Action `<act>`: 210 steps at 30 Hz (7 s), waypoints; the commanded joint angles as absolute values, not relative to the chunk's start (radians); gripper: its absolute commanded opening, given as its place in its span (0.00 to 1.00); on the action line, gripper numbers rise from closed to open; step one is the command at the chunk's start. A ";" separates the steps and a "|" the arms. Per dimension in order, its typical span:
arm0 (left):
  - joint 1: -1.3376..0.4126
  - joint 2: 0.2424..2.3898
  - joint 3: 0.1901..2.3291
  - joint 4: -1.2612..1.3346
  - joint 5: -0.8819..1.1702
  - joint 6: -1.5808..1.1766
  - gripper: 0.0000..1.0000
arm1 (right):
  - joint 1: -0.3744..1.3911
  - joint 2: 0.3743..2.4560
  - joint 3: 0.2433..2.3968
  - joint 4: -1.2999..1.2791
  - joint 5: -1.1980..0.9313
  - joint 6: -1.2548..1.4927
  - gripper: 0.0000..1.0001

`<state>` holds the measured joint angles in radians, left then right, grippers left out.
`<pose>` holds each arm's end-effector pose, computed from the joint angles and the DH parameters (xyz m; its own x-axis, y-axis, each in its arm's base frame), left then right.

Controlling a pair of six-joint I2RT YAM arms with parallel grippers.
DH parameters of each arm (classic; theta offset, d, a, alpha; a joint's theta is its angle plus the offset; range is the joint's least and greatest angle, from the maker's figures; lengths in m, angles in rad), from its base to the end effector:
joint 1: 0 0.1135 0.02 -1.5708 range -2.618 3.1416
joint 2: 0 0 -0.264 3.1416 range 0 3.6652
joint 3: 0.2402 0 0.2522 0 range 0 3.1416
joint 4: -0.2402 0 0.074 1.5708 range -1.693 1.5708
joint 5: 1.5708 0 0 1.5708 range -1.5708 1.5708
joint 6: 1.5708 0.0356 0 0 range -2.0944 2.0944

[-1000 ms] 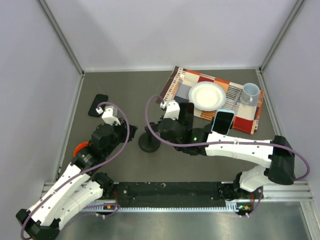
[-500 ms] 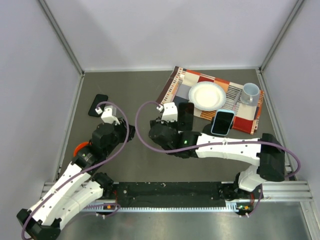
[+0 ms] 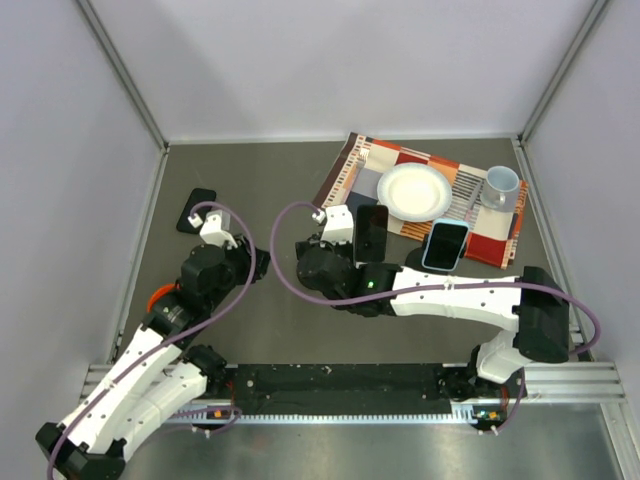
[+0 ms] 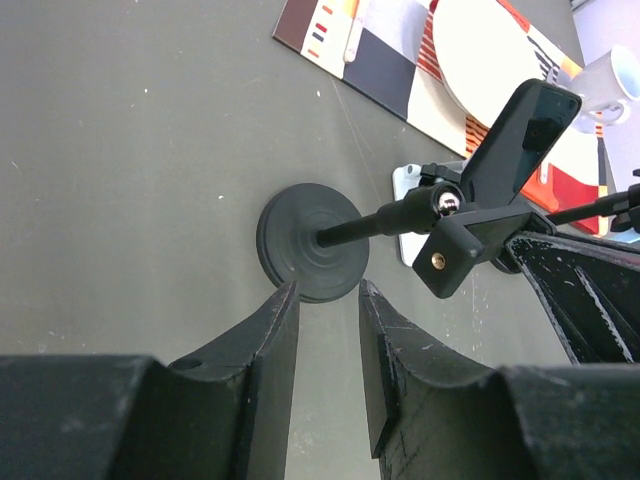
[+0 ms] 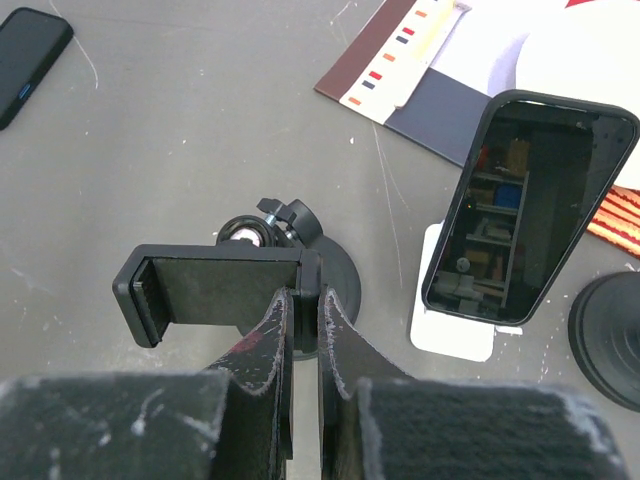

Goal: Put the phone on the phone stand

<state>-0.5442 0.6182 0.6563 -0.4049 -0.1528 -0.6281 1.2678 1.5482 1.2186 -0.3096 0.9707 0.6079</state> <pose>0.1305 -0.0727 0.2966 -0.4775 -0.3898 -0.7874 0.1354 0.8528 -0.5043 0.1297 0.3165 0.2988 -0.3411 -0.0101 -0.9400 -0.1785 0.9824 0.0543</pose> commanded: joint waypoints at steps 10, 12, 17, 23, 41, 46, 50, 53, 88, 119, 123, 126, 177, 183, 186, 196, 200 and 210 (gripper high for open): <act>-0.482 0.630 0.706 -0.379 -0.100 -0.627 0.36 | 1.295 1.572 1.325 -0.351 1.029 0.761 0.00; -0.468 0.638 0.718 -0.396 -0.104 -0.633 0.36 | 1.295 1.577 1.331 -0.351 1.034 0.767 0.00; -0.387 0.693 0.781 -0.488 -0.121 -0.631 0.44 | 1.296 1.582 1.335 -0.351 1.008 0.766 0.52; -0.197 0.807 0.906 -0.526 -0.022 -0.539 0.66 | 1.296 1.479 1.279 -0.243 0.886 0.635 0.72; 0.130 1.899 1.810 -0.940 -0.008 -0.009 0.98 | 1.054 0.758 0.873 -0.293 -0.086 0.199 0.97; 0.184 2.095 1.994 -0.954 -0.031 0.049 0.99 | 1.054 0.635 0.815 -0.327 -0.160 0.222 0.98; 0.199 2.155 2.006 -0.934 -0.069 0.112 0.99 | 1.054 0.578 0.785 -0.334 -0.186 0.225 0.98; 0.199 2.210 2.045 -0.962 -0.135 0.121 0.99 | 1.054 0.555 0.747 -0.333 -0.221 0.203 0.98; 0.261 2.402 2.089 -1.080 0.058 0.155 0.99 | 1.052 0.563 0.742 -0.334 -0.296 0.135 0.98; 0.127 1.818 1.579 -0.890 -0.085 -0.201 0.00 | 1.052 0.687 0.825 -0.385 0.100 0.316 0.99; 0.127 1.688 1.508 -0.864 -0.029 -0.206 0.00 | 1.052 0.747 0.883 -0.385 0.094 0.333 0.99; 0.121 1.675 1.468 -0.865 0.041 -0.176 0.00 | 1.052 0.785 0.920 -0.385 0.090 0.337 0.99; 0.110 2.127 1.477 -1.022 0.044 0.032 0.90 | 1.051 0.612 0.854 -0.405 0.031 0.238 0.99; 0.106 2.131 1.465 -1.023 0.009 0.015 0.80 | 1.051 0.615 0.857 -0.403 0.028 0.225 0.99; 0.103 2.123 1.444 -0.996 -0.047 0.002 0.67 | 1.052 0.614 0.857 -0.403 0.034 0.224 0.99; 0.064 1.947 1.371 -0.919 -0.086 -0.149 0.00 | 1.052 0.626 0.862 -0.406 0.046 0.245 0.99; 0.060 1.794 1.356 -0.910 -0.097 -0.167 0.00 | 1.052 0.670 0.876 -0.417 0.048 0.268 0.99; 0.023 1.449 1.345 -0.868 0.053 -0.170 0.00 | 1.040 0.768 0.943 -0.417 0.041 0.311 0.99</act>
<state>0.0555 1.5936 1.3334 -0.9150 -0.0441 -0.1631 1.0565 0.7429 0.8597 -0.4309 0.0406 0.2821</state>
